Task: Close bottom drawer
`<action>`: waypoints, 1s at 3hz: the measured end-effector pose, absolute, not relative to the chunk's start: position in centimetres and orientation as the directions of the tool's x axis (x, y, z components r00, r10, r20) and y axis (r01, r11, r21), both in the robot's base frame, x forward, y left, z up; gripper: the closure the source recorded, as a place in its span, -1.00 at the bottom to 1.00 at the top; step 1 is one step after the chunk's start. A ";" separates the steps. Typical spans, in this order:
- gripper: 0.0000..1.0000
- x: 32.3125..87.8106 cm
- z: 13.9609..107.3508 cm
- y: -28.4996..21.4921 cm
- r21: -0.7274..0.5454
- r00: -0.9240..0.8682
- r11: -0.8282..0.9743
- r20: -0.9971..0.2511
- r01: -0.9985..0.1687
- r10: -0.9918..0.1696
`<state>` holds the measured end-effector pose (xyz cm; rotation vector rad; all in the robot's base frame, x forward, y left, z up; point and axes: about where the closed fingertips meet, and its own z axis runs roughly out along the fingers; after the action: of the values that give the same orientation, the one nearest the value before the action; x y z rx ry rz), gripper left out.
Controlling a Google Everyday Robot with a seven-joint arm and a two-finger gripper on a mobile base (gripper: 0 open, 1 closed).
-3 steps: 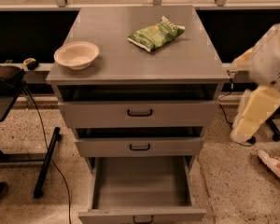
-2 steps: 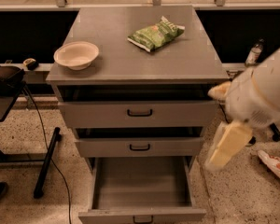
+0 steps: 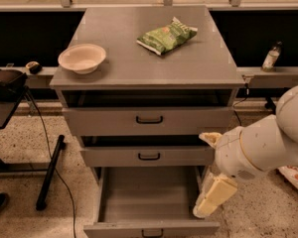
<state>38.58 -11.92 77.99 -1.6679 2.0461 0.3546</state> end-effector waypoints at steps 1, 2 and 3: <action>-1.00 39.8 76.4 -11.8 -0.077 -0.159 0.234 -0.531 -0.969 -0.832; -1.00 41.5 68.9 -11.5 -0.047 -0.156 0.226 -0.589 -0.973 -0.793; -1.00 42.5 59.9 -12.3 -0.039 -0.162 0.240 -0.632 -0.970 -0.758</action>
Offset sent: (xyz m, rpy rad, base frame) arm 0.0704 0.0025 -0.2224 0.2311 0.0156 0.0157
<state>42.46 -12.35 59.88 -1.5738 1.9815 0.5169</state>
